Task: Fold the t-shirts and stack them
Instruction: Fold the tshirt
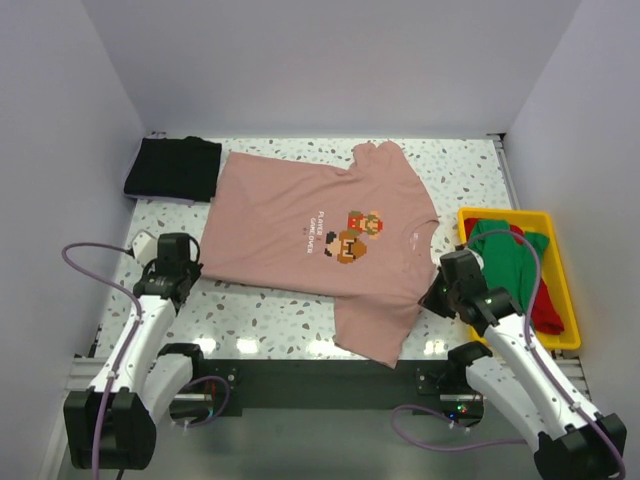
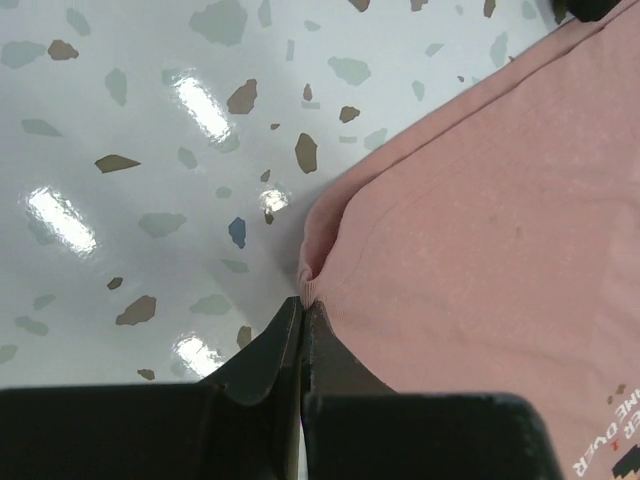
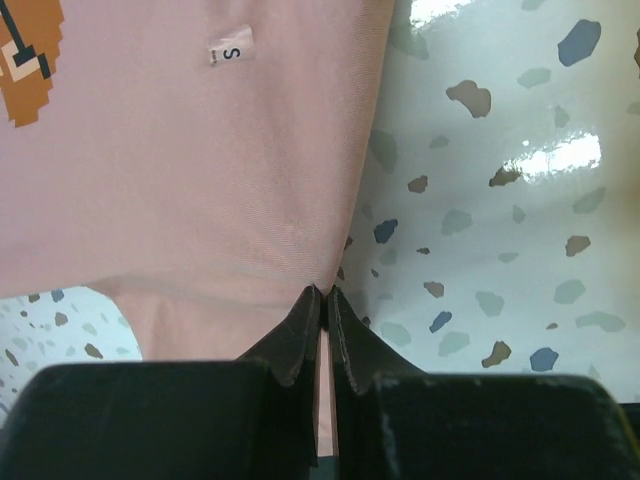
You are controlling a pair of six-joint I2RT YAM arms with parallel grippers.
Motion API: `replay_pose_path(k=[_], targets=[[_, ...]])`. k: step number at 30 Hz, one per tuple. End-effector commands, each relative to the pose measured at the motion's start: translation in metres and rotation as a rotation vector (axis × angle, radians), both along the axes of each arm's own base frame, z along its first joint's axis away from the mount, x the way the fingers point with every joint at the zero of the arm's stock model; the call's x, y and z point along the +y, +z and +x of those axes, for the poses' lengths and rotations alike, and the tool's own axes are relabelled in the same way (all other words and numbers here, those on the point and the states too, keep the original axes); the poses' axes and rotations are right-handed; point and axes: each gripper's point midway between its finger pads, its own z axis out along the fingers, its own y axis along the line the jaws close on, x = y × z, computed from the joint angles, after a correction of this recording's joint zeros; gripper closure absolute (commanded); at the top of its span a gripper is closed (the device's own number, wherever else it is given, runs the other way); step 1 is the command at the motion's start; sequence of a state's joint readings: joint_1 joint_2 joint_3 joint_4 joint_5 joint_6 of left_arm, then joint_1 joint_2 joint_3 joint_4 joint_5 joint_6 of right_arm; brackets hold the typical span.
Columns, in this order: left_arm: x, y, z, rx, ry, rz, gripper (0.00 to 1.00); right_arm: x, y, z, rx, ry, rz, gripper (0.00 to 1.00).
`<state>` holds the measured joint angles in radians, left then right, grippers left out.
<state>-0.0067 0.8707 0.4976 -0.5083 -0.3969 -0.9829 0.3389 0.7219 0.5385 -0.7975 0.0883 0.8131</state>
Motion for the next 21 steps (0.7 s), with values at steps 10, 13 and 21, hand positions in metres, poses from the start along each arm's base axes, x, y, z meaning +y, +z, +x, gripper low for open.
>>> replay_pose_path(k=[10,13,21], targets=[[-0.005,0.024,0.066,0.006,-0.089,0.017,1.0,0.01,0.022,0.055,-0.025,0.057,-0.069,1.0],[-0.008,0.018,0.094,0.019,-0.112,0.006,1.0,0.013,0.024,0.082,-0.025,0.068,-0.113,1.0],[-0.011,0.006,0.143,0.074,-0.122,-0.009,1.0,0.027,0.019,0.138,-0.007,0.084,-0.112,1.0]])
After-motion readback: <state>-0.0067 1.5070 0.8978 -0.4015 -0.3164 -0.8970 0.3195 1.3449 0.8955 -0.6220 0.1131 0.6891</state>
